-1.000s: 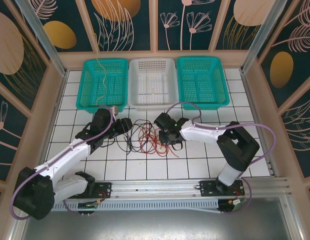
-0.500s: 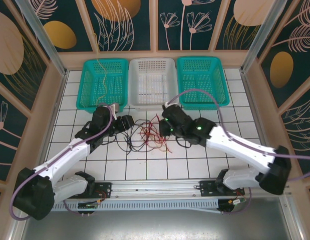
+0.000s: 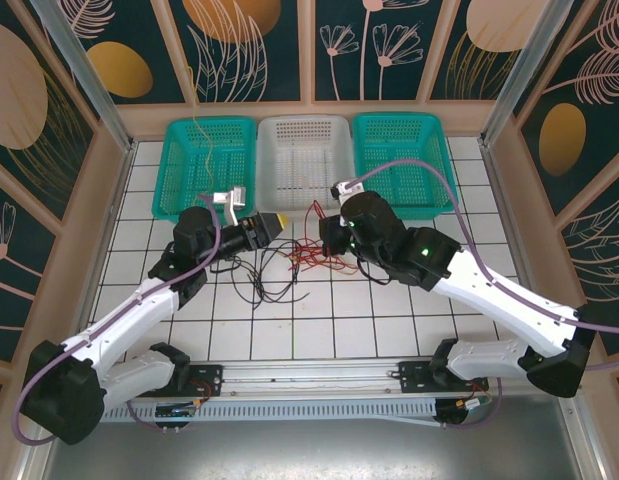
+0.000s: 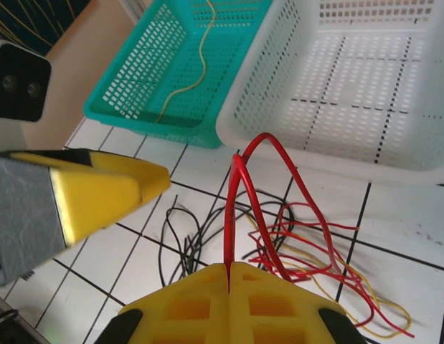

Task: Untangle the cables

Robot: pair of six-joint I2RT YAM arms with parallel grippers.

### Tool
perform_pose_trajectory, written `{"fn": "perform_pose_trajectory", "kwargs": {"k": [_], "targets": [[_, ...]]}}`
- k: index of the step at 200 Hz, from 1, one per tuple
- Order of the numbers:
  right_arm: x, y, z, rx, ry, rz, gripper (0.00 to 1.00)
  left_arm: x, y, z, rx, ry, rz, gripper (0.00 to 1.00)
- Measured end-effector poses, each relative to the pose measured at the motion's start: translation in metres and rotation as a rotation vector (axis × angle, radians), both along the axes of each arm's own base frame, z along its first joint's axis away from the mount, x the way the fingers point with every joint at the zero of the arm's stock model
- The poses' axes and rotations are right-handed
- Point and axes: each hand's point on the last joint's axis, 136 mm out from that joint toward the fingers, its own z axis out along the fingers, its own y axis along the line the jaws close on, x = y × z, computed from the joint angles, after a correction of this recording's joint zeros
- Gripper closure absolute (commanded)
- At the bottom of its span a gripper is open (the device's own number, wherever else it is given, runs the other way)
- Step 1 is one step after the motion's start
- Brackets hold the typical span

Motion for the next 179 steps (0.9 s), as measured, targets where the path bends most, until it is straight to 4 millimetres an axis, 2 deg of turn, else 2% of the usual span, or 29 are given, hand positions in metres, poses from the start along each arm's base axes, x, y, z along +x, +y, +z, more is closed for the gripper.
{"fn": "perform_pose_trajectory", "kwargs": {"k": [30, 43, 59, 69, 86, 109, 126, 140, 152, 179], "targets": [[-0.001, 0.004, 0.006, 0.01, -0.008, 0.022, 1.0, -0.005, -0.017, 0.0, -0.003, -0.01, -0.057, 0.34], [-0.002, 0.006, 0.006, 0.012, -0.006, 0.034, 1.0, -0.003, -0.024, -0.004, 0.007, -0.001, -0.068, 0.39], [-0.004, 0.009, 0.007, 0.019, -0.001, 0.048, 1.0, 0.005, -0.032, -0.008, 0.027, -0.004, -0.068, 0.5], [-0.005, 0.01, 0.008, 0.025, 0.0, 0.056, 1.0, 0.011, -0.035, -0.01, 0.036, 0.002, -0.055, 0.6], [-0.005, 0.012, 0.01, 0.035, -0.003, 0.062, 1.0, 0.022, -0.037, -0.015, 0.063, 0.0, -0.031, 0.68], [-0.005, 0.011, 0.012, 0.033, -0.013, 0.066, 1.0, 0.028, -0.038, -0.02, 0.07, 0.014, -0.014, 1.0], [-0.004, 0.007, 0.016, 0.032, -0.03, 0.054, 1.0, 0.033, -0.033, -0.024, 0.094, 0.014, 0.026, 1.0], [-0.004, -0.005, 0.028, 0.048, -0.058, 0.025, 1.0, 0.041, -0.021, -0.033, 0.14, 0.046, 0.119, 1.0], [-0.002, -0.023, 0.045, 0.082, -0.096, -0.017, 1.0, 0.048, -0.005, -0.045, 0.188, 0.095, 0.215, 1.0], [-0.003, -0.089, 0.101, 0.21, -0.226, -0.166, 1.0, 0.05, 0.026, -0.069, 0.267, 0.174, 0.358, 1.0]]}}
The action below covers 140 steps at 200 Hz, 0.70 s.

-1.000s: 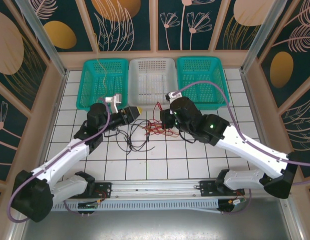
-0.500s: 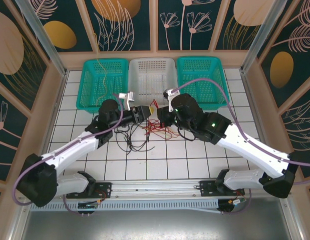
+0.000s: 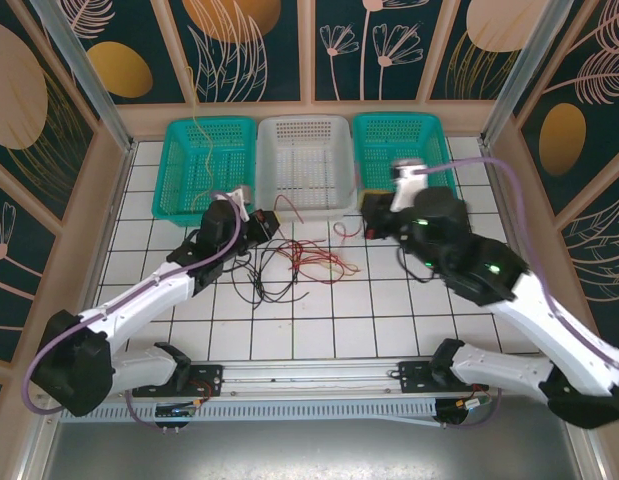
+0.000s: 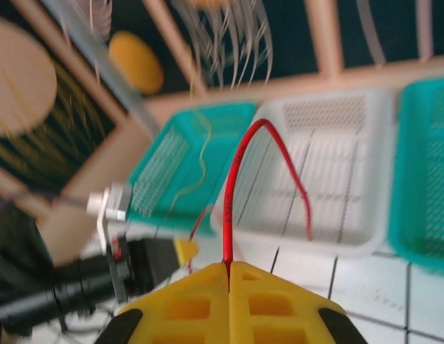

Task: Untangle the cables

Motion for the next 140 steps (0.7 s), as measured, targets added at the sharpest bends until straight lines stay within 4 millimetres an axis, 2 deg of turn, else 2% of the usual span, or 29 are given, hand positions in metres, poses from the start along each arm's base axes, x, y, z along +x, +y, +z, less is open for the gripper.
{"fn": "perform_pose_trajectory", "kwargs": {"k": [10, 31, 50, 68, 97, 122, 140], "targets": [[-0.005, -0.024, 0.021, 0.049, -0.049, -0.053, 1.0, -0.004, 0.01, -0.013, 0.032, 0.032, 0.036, 1.0], [-0.016, -0.06, 0.061, 0.142, -0.138, -0.134, 1.0, -0.015, 0.028, -0.044, 0.098, 0.105, 0.09, 1.0], [-0.019, -0.076, 0.08, 0.18, -0.177, -0.182, 1.0, -0.026, 0.039, -0.066, 0.139, 0.162, 0.11, 1.0], [-0.013, -0.079, 0.082, 0.166, -0.177, -0.23, 1.0, -0.031, 0.041, -0.069, 0.139, 0.175, 0.105, 1.0], [0.017, -0.076, 0.076, 0.075, -0.146, -0.337, 1.0, -0.035, 0.032, -0.038, 0.066, 0.11, 0.057, 1.0], [0.06, -0.084, 0.07, -0.011, -0.104, -0.449, 1.0, -0.033, 0.015, 0.014, -0.015, 0.014, -0.028, 1.0], [0.095, -0.093, 0.056, -0.056, -0.049, -0.502, 1.0, -0.032, 0.001, 0.058, -0.07, -0.069, -0.096, 1.0]]}}
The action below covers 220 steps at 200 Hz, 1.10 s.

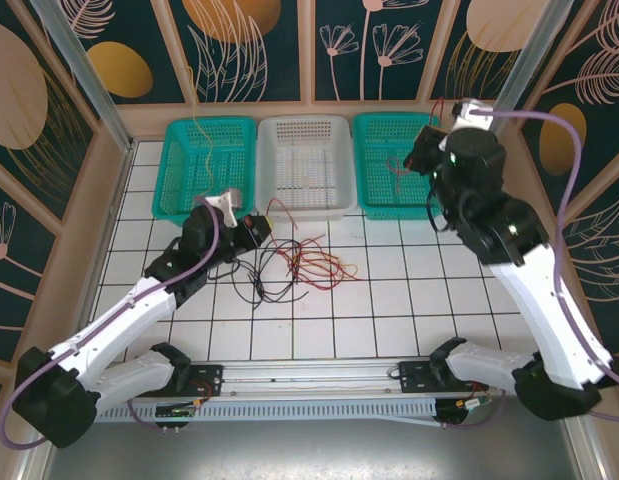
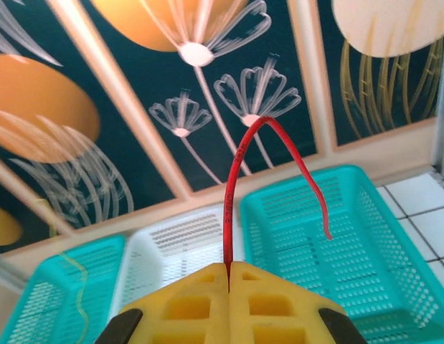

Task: Untangle the cables

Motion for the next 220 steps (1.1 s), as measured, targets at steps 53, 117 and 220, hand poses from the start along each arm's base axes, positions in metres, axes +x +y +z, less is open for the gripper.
{"fn": "perform_pose_trajectory", "kwargs": {"k": [53, 117, 220], "targets": [[0.067, -0.021, -0.048, -0.003, 0.149, -0.019, 1.0, -0.014, -0.014, 0.104, -0.096, -0.219, -0.131, 1.0], [0.14, -0.036, -0.089, 0.023, 0.259, -0.002, 0.43, -0.031, -0.015, 0.182, -0.159, -0.375, -0.194, 1.0], [-0.03, 0.164, -0.004, 0.001, -0.046, 0.731, 0.33, -0.007, -0.027, 0.18, -0.06, -0.397, -0.197, 1.0]]}}
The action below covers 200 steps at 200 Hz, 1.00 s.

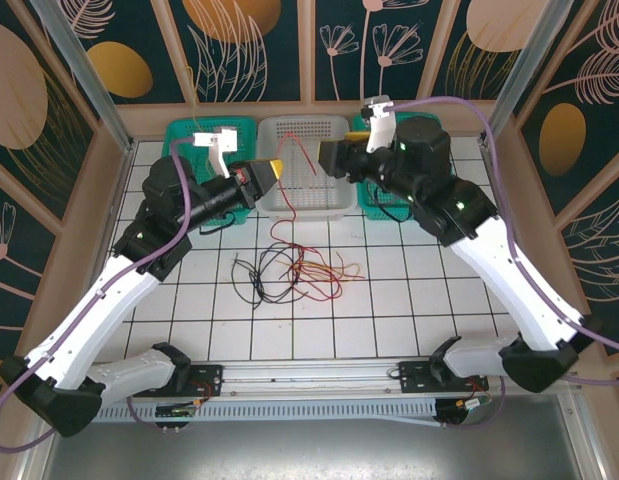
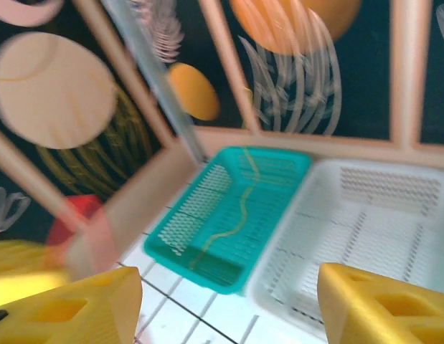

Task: Untangle the cables

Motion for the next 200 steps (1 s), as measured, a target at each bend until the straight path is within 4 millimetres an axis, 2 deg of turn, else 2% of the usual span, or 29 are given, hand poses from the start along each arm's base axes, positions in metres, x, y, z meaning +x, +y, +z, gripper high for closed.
{"fn": "perform_pose_trajectory", "kwargs": {"k": [18, 38, 51, 70, 80, 94, 107, 127, 146, 165, 172, 187, 200], "targets": [[-0.022, 0.006, 0.014, 0.027, -0.043, 0.062, 0.33, 0.006, 0.001, -0.002, 0.04, 0.008, 0.022, 1.0], [-0.03, 0.016, 0.009, 0.019, -0.036, 0.106, 0.36, 0.008, 0.001, 0.001, 0.072, -0.003, 0.03, 1.0], [-0.029, 0.025, -0.001, -0.006, -0.021, 0.123, 0.39, 0.007, 0.002, 0.001, 0.085, -0.006, 0.027, 1.0], [-0.022, 0.043, -0.026, -0.063, 0.021, 0.14, 0.44, 0.004, 0.001, 0.0, 0.104, -0.008, 0.011, 1.0], [-0.018, 0.05, -0.04, -0.095, 0.045, 0.142, 0.49, 0.003, 0.001, 0.0, 0.114, -0.01, 0.003, 1.0], [-0.012, 0.054, -0.056, -0.143, 0.07, 0.135, 0.64, 0.001, -0.001, 0.0, 0.13, -0.013, -0.009, 1.0], [-0.008, 0.055, -0.064, -0.174, 0.084, 0.124, 0.71, 0.0, -0.002, 0.0, 0.147, -0.016, -0.022, 1.0], [-0.004, 0.053, -0.06, -0.192, 0.073, 0.101, 0.82, 0.002, -0.001, -0.003, 0.191, -0.013, -0.021, 1.0], [0.0, 0.047, -0.053, -0.199, 0.055, 0.062, 0.83, 0.005, 0.002, -0.01, 0.242, -0.007, -0.001, 1.0], [0.003, 0.041, -0.054, -0.217, 0.053, 0.03, 0.83, 0.007, 0.008, -0.017, 0.295, -0.002, 0.023, 1.0], [0.004, 0.04, -0.055, -0.223, 0.054, 0.022, 0.86, 0.007, 0.009, -0.019, 0.31, -0.001, 0.027, 1.0], [0.005, 0.039, -0.055, -0.233, 0.049, 0.016, 1.0, 0.006, 0.01, -0.023, 0.333, 0.003, 0.021, 1.0], [0.006, 0.037, -0.055, -0.239, 0.042, 0.004, 1.0, 0.005, 0.01, -0.026, 0.347, 0.002, 0.017, 1.0]]}}
